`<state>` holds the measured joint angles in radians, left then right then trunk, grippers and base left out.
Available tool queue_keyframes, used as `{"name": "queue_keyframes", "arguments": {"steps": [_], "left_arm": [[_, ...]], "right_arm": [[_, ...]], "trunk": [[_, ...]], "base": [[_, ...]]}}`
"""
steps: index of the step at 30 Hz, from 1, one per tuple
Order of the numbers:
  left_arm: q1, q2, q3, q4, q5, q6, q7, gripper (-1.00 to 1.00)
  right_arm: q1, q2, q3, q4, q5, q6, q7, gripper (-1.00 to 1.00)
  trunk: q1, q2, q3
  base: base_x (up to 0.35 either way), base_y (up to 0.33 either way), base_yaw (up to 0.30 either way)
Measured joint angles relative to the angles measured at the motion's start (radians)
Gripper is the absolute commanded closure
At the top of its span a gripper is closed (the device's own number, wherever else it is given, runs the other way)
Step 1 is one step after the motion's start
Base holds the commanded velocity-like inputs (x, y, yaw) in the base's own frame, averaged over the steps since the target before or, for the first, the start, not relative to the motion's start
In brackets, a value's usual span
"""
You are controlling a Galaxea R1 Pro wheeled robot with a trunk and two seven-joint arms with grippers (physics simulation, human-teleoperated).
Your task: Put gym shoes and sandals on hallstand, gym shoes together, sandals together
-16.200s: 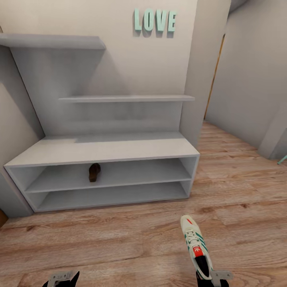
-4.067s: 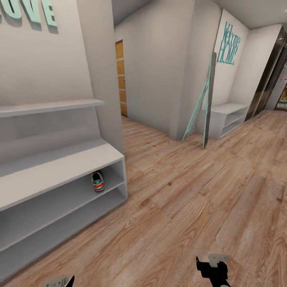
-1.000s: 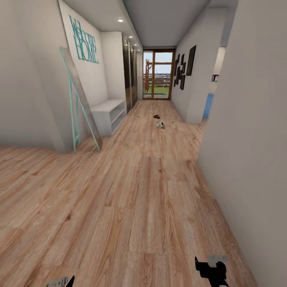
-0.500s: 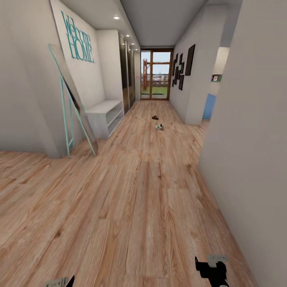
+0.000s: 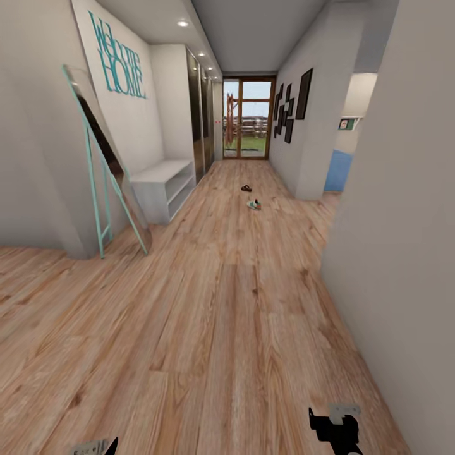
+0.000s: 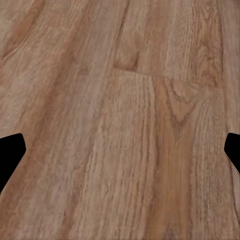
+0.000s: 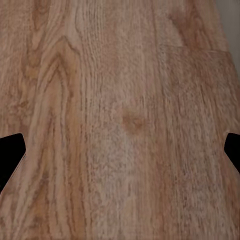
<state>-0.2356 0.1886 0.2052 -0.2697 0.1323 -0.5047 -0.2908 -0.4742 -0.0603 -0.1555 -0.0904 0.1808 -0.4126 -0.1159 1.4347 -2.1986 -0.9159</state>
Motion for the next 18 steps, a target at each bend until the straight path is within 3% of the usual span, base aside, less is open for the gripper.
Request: {"name": "queue_keyframes", "arguments": {"steps": [18], "left_arm": [[0.0, 0.0, -0.002, 0.0, -0.005, 0.001, 0.0, -1.0]], "right_arm": [[0.006, 0.005, 0.0, 0.027, -0.001, -0.001, -0.003, -1.0]], "trunk": [[0.0, 0.0, 0.0]], "base": [[0.338, 0.0, 0.0]]}}
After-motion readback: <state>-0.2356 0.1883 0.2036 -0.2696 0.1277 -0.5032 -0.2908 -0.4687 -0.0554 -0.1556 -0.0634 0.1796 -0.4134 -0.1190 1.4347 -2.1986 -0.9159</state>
